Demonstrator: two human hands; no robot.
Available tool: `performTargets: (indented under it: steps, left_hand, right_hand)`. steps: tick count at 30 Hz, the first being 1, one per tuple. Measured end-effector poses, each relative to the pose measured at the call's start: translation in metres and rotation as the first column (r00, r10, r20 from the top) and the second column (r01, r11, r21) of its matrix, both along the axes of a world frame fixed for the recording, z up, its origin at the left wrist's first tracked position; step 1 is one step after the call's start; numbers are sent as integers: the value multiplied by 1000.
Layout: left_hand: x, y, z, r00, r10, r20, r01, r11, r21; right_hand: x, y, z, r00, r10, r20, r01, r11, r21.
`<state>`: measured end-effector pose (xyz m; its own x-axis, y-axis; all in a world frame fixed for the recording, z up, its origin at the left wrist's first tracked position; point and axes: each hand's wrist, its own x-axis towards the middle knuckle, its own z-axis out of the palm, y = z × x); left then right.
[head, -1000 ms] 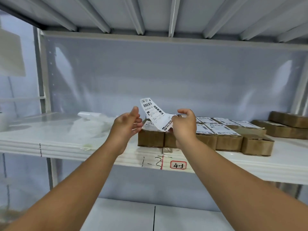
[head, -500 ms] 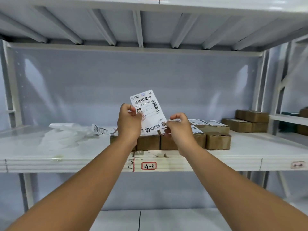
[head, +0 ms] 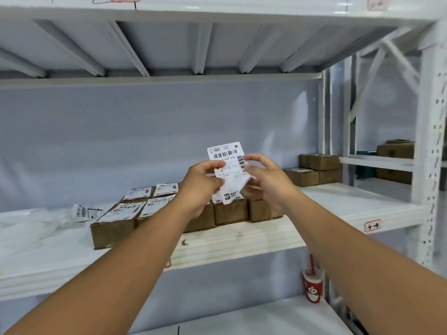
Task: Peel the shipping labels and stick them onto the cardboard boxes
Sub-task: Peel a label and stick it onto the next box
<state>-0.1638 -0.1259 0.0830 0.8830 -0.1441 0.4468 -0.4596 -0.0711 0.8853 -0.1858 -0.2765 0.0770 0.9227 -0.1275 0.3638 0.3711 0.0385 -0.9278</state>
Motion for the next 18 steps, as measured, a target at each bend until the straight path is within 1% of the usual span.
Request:
performTargets:
  steps: [2, 4, 9, 11, 14, 16, 18]
  left_hand:
    - [6, -15, 2, 998, -51, -26, 50, 998, -35]
    - [15, -29, 4, 997, -74, -35, 72, 996, -55]
    - [46, -56, -1, 992, -116, -42, 114, 992, -49]
    - [62, -61, -5, 995, -97, -19, 97, 995, 28]
    - [82, -60, -11, 996, -88, 24, 82, 980, 182]
    - [92, -59, -17, 996, -75, 43, 59, 954, 295]
    - [99, -59, -23, 997, -59, 43, 41, 937, 347]
  right_hand:
    - [5, -17, 4, 1000, 12, -12, -13, 998, -68]
    - [10, -33, 6, 999, 13, -35, -17, 994, -105]
    - [35, -61, 0, 997, -51, -64, 44, 993, -112]
    - [45, -69, -6, 996, -65, -68, 58, 994, -94]
    - [57, -77, -18, 993, -95, -67, 92, 995, -34]
    - [64, -79, -26, 988, -145, -51, 143, 988, -53]
    - [69, -78, -33, 978, -205, -34, 201, 976, -80]
